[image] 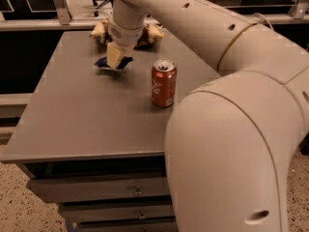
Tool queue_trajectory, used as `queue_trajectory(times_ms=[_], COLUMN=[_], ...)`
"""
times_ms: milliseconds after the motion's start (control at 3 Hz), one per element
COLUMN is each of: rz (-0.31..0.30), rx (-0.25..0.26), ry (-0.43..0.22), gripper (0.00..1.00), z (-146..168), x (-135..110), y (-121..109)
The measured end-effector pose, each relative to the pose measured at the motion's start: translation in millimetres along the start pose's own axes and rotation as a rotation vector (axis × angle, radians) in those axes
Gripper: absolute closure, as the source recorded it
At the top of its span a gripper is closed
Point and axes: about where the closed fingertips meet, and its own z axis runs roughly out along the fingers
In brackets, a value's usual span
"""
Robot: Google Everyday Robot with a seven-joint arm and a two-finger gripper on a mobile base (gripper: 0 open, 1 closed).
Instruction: Move rxbar blueberry near coke can
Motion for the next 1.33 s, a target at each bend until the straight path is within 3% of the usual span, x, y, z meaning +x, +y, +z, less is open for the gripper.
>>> queue_trajectory(times_ms=[667, 1000, 1333], rz=[-0.027, -0.06, -0.099], rx=[-0.027, -0.086, -0.13], ry=[0.087, 0.125, 0.141], gripper=[1.0, 1.0, 1.0], z=[-25, -39, -45], x=[46, 69, 76], y=[-10, 6, 21])
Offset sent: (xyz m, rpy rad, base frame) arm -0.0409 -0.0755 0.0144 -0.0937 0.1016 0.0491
